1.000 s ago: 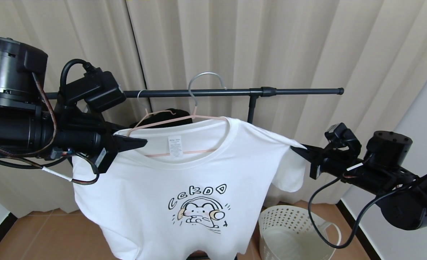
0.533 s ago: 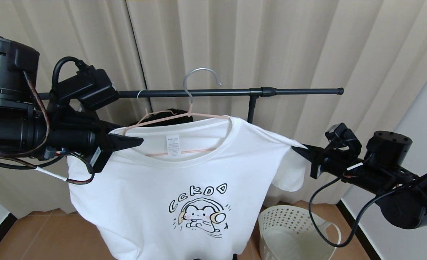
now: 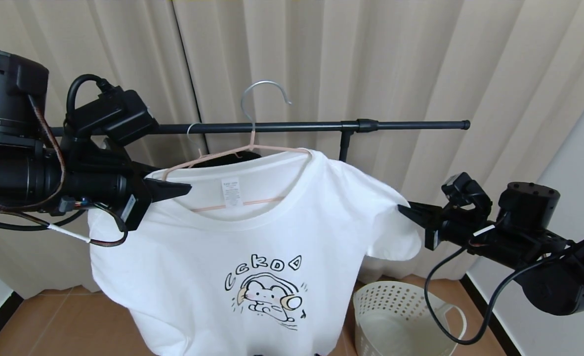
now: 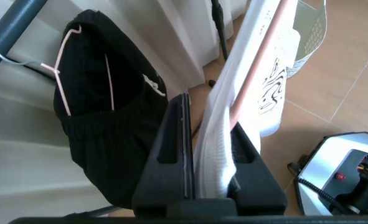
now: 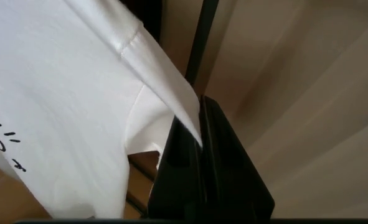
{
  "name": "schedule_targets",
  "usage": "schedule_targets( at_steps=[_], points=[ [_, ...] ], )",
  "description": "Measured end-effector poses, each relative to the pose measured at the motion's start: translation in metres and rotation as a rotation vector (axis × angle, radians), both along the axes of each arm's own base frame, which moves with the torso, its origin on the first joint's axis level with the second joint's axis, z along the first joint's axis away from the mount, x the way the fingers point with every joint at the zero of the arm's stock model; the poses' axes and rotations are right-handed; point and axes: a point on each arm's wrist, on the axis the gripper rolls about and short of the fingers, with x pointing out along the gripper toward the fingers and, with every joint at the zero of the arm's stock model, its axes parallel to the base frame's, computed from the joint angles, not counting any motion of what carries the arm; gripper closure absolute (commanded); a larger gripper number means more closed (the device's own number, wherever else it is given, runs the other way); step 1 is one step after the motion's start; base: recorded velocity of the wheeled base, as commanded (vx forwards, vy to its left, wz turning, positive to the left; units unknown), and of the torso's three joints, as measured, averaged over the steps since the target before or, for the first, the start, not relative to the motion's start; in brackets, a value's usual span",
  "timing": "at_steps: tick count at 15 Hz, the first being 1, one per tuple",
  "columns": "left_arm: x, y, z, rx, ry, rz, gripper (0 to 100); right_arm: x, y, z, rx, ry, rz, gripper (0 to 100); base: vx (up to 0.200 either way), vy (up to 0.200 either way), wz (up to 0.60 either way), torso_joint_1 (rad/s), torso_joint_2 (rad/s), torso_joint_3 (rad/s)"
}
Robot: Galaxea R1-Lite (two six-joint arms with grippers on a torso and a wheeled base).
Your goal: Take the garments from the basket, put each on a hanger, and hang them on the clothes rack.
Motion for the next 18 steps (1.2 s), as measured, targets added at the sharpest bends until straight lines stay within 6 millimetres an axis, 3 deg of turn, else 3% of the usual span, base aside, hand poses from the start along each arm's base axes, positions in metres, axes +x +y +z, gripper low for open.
schedule_targets(
  at_steps=[6, 18],
  points=[
    [0.01, -0.002, -0.01, -0.025, 0.019, 0.034, 100, -0.013, 0.016, 0.008, -0.03, -0.039, 0.062, 0, 0.0, 0.0, 0.0, 0.0, 0.0, 0.0],
    [0.041, 0.009, -0.033, -0.101, 0.149, 0.239, 100, -0.06, 0.051, 0.06, -0.003, -0.184, 0.101, 0, 0.0, 0.0, 0.0, 0.0, 0.0, 0.0]
  ],
)
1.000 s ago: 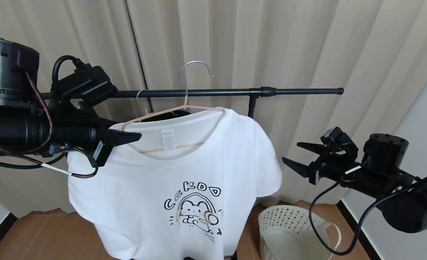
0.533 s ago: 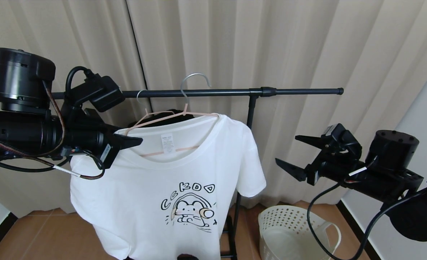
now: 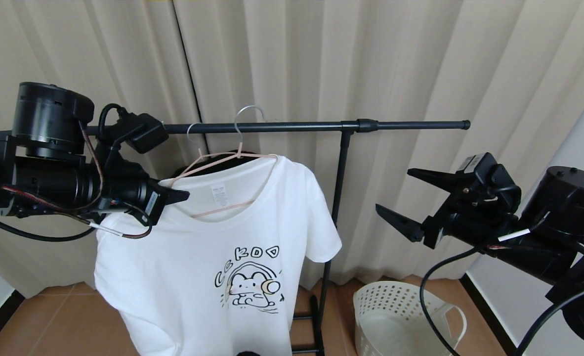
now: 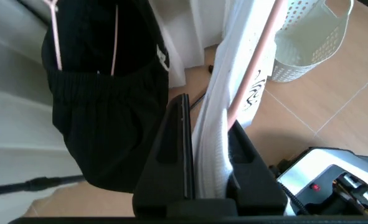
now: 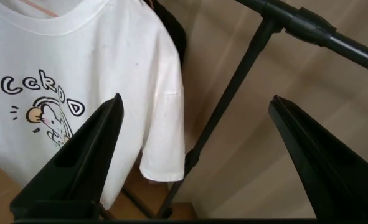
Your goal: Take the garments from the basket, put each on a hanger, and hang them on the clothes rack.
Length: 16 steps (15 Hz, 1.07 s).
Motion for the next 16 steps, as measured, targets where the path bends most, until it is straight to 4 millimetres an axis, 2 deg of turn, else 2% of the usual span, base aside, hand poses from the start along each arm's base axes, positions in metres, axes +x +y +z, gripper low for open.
schedule_targets(
  at_steps=[4, 9, 12, 16],
  points=[
    [0.023, -0.001, -0.015, -0.031, 0.002, 0.141, 100, -0.003, 0.001, 0.005, 0.005, -0.016, 0.006, 0, 0.0, 0.0, 0.0, 0.0, 0.0, 0.0],
    [0.047, -0.009, -0.029, -0.084, 0.046, 0.215, 100, -0.003, 0.001, 0.005, 0.006, -0.018, 0.005, 0, 0.0, 0.0, 0.0, 0.0, 0.0, 0.0],
    [0.053, -0.014, -0.031, -0.093, 0.053, 0.212, 100, -0.003, 0.001, 0.005, 0.006, -0.018, 0.006, 0, 0.0, 0.0, 0.0, 0.0, 0.0, 0.0],
    [0.052, -0.015, -0.029, -0.118, 0.055, 0.223, 100, -0.002, 0.001, 0.006, 0.007, -0.02, 0.006, 0, 0.0, 0.0, 0.0, 0.0, 0.0, 0.0]
  ],
)
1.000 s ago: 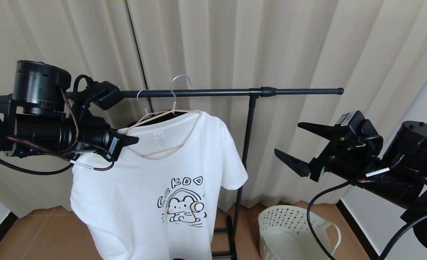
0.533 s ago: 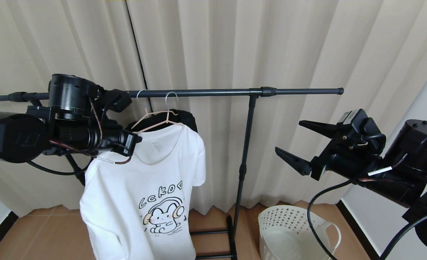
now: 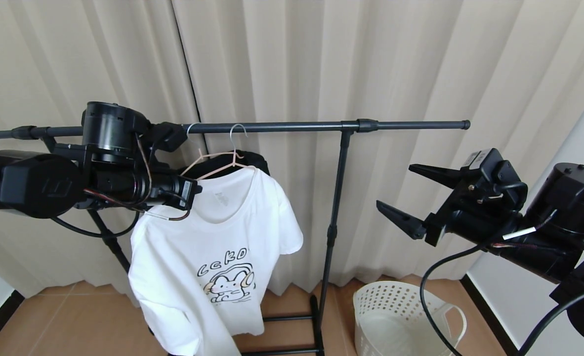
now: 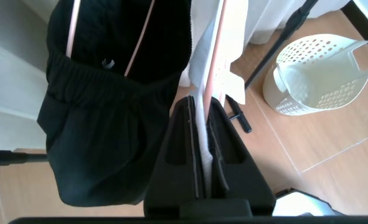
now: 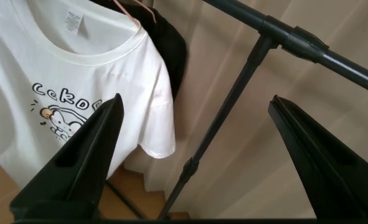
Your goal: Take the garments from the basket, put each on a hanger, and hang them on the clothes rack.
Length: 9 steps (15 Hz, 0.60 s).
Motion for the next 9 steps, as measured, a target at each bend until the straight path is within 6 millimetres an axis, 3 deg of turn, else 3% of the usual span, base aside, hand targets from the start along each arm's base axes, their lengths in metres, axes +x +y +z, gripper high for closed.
schedule_targets(
  at_steps=[9],
  points=[
    [-0.004, 0.002, 0.016, -0.057, -0.065, 0.03, 100, 0.0, 0.0, 0.0, 0.0, 0.0, -0.002, 0, 0.0, 0.0, 0.0, 0.0, 0.0, 0.0]
  ],
)
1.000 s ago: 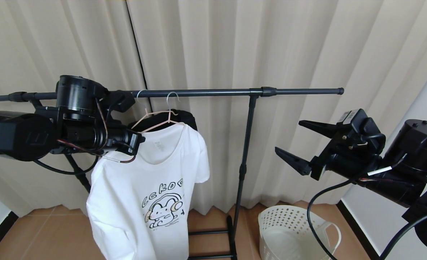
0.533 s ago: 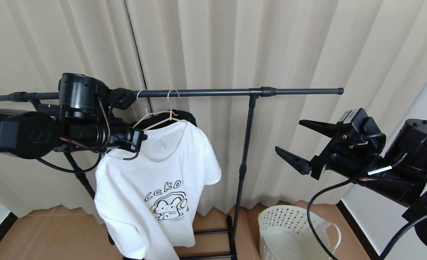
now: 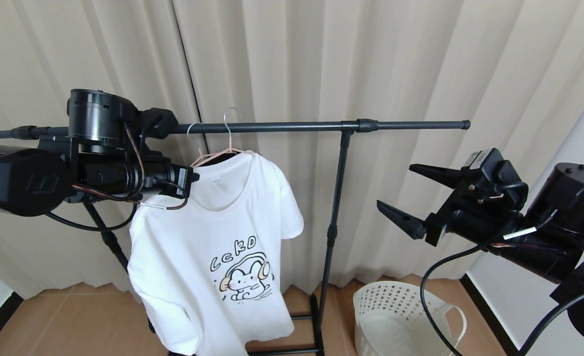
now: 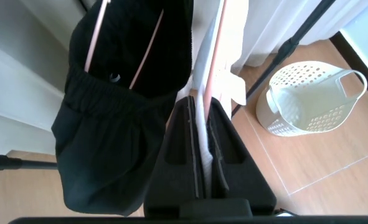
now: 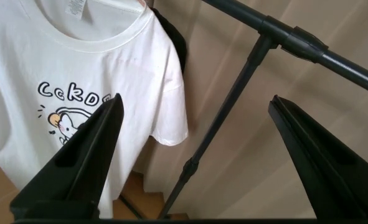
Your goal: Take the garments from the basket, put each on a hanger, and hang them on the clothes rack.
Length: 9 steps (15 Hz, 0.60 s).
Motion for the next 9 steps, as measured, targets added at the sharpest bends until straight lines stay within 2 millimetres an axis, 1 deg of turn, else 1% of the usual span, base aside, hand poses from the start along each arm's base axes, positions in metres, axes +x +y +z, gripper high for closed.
schedule_targets(
  at_steps=[3, 5, 9],
  points=[
    [0.001, 0.001, 0.005, -0.014, -0.023, 0.007, 100, 0.0, 0.0, 0.0, 0.0, 0.0, 0.0, 0, 0.0, 0.0, 0.0, 0.0, 0.0, 0.0],
    [0.005, -0.001, 0.006, -0.02, -0.032, 0.009, 100, 0.0, 0.0, 0.0, 0.0, 0.0, 0.0, 0, 0.0, 0.0, 0.0, 0.0, 0.0, 0.0],
    [0.015, -0.003, 0.002, 0.001, -0.036, 0.06, 100, -0.001, 0.0, 0.0, 0.0, 0.001, 0.0, 0, 0.0, 0.0, 0.0, 0.0, 0.0, 0.0]
  ],
)
